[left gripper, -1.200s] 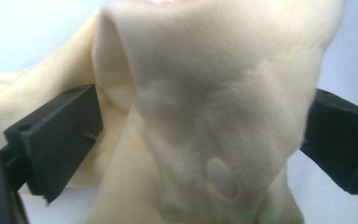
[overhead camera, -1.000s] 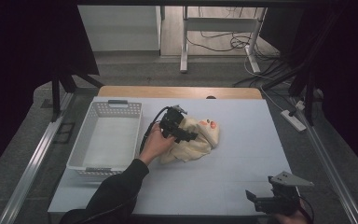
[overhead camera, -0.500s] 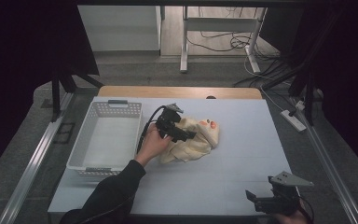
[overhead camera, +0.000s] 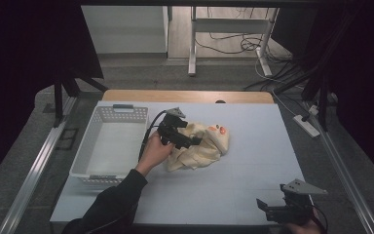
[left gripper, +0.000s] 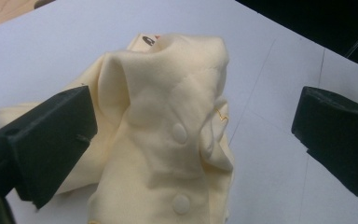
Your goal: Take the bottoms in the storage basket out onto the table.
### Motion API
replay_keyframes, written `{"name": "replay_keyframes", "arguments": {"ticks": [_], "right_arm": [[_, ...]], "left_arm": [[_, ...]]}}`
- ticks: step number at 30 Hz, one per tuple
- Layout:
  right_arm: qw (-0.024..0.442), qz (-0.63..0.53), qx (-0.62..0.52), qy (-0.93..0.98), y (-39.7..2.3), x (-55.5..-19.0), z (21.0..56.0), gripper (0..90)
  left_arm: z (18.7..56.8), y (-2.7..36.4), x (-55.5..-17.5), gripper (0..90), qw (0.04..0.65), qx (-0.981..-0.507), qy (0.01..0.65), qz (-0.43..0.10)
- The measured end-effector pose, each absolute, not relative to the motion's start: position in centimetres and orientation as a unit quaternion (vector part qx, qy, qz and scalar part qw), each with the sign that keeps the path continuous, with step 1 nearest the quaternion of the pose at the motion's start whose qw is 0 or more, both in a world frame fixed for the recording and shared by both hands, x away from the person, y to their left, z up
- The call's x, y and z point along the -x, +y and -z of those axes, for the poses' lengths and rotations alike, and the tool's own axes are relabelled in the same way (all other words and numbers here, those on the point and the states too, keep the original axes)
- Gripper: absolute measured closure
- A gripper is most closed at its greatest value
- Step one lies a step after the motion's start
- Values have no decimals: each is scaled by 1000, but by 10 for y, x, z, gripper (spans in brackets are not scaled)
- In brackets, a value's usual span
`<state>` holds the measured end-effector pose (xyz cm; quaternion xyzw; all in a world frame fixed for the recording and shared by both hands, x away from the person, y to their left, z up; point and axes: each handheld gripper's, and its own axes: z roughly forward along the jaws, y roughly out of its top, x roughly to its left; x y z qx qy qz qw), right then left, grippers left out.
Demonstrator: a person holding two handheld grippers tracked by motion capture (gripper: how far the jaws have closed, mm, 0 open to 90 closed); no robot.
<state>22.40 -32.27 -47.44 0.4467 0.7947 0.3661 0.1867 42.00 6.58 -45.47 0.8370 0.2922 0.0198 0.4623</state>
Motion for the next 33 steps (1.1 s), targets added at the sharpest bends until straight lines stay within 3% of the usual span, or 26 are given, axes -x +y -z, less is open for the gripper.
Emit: {"name": "replay_keyframes", "arguments": {"ticks": [33], "right_arm": [[187,-367,-445,795,-322,-223,474,5]], "left_arm": [[446,91,-407,0,476,-824,305,-42]]}}
